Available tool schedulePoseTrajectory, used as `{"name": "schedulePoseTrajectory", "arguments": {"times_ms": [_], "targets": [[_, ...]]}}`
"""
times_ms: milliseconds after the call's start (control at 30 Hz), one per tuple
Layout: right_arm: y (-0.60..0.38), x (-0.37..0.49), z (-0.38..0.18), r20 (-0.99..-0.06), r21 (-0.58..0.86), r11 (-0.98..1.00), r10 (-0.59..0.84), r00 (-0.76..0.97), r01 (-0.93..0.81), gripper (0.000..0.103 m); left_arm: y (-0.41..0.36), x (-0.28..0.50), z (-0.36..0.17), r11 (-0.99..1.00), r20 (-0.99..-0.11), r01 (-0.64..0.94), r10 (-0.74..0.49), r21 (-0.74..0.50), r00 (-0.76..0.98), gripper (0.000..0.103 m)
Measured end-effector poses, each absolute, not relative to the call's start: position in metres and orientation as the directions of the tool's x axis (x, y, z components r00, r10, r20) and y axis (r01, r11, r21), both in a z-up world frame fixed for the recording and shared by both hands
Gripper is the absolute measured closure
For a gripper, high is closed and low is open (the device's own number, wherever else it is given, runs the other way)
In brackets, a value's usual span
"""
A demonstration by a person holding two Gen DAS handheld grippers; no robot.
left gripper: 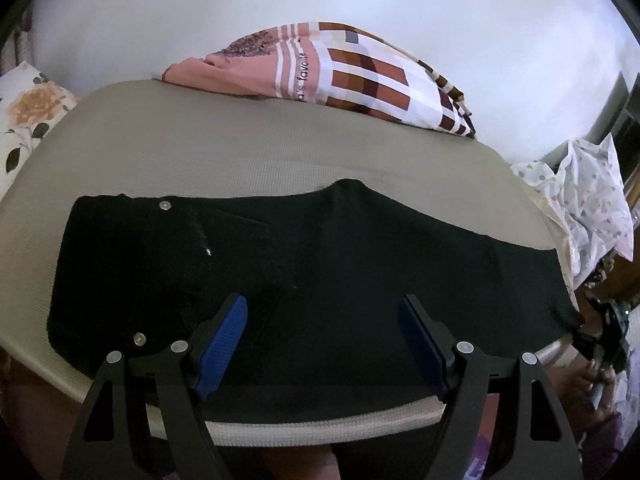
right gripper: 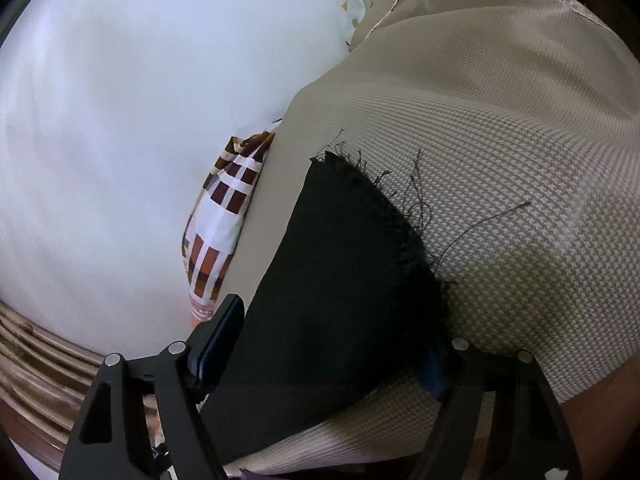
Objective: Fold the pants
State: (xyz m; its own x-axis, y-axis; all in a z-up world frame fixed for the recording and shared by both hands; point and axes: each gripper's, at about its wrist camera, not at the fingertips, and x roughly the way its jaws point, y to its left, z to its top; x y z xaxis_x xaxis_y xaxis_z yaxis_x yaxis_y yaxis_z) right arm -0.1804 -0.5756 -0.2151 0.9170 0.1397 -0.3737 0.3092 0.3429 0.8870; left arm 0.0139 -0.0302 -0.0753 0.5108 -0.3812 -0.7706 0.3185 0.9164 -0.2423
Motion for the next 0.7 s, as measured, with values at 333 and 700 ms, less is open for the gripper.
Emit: {"name": "schedulePoseTrajectory", "arguments": {"times_ms": [333, 700], "targets": [[-0.581, -0.179, -0.220, -0.557, 0.794, 0.349, 0.090, 0.826, 0.497, 0.098, -0.017, 0.019, -0.066, 0.954, -0.742, 0.279, -0.263, -0.106, 0.616, 0.025], [-0.568, -0.176, -0.209, -0.588, 0.750, 0.403, 0.045, 0.807, 0.524, 0.096, -0.011, 0.025, -0.070, 0.967, -0.749, 0.254, -0.188, -0.027, 0.636, 0.025]]}}
